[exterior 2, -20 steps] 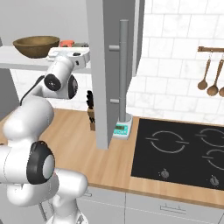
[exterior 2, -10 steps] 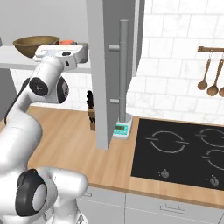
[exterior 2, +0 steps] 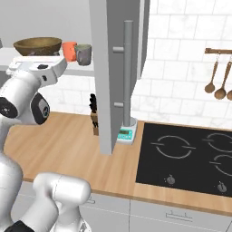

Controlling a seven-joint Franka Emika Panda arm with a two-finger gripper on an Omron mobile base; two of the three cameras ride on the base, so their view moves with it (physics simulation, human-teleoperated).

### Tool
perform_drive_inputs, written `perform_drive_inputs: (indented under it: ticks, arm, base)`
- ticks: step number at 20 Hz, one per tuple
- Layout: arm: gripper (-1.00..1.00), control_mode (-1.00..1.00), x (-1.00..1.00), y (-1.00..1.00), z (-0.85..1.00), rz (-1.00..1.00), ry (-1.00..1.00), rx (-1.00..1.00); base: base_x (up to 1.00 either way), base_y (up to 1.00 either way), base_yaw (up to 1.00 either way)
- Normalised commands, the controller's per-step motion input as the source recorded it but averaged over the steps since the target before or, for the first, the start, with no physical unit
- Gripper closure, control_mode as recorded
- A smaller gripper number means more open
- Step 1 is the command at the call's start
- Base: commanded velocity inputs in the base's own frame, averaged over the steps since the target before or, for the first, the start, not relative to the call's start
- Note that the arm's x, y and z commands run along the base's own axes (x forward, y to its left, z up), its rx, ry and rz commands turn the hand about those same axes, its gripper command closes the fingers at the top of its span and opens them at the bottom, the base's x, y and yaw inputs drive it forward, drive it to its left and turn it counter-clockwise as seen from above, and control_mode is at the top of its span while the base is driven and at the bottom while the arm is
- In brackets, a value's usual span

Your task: Gather all objects into one cabinet and sort the glasses and bowls to opposite sides.

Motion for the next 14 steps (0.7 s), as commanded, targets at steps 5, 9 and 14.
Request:
perform_drive_inputs:
  ticks: [5,9,14]
  arm:
    - [-1.00,-1.00,-1.00,0.43,0.00,-0.08,0.07,0.00]
    - [-1.00,-1.00,-1.00,0.38,-0.01,-0.12,0.07,0.00]
    - [-1.00,-1.00,-1.00,0.31,-0.10,-0.08,0.03,0.00]
  base:
    - [0.00,0.00,0.00]
    - [0.00,0.00,0.00]
    - [0.00,0.00,0.00]
